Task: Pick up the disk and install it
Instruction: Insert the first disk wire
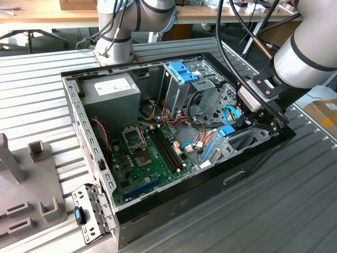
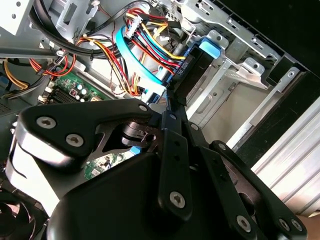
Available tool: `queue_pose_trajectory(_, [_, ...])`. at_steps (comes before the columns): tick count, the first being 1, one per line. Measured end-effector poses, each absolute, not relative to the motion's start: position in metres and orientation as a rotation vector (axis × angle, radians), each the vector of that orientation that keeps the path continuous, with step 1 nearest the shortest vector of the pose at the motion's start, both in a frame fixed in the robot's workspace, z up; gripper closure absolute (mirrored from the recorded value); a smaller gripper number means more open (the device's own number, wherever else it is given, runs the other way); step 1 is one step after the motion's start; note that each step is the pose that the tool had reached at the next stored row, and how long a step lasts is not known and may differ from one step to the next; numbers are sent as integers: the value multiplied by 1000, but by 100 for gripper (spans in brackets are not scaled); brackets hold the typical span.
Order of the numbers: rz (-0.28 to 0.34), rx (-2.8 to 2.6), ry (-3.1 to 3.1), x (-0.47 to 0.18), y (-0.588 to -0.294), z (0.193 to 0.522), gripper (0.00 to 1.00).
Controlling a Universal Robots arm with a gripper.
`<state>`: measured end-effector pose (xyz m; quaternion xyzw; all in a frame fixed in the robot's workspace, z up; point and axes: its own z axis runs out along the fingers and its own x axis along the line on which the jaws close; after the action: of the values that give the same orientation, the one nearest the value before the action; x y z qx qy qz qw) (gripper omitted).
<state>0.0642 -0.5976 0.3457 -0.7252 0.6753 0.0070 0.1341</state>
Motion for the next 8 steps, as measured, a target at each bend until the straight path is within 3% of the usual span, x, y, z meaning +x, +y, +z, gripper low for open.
queue_pose_trajectory(8, [21, -2102, 1958, 66, -599, 346, 89])
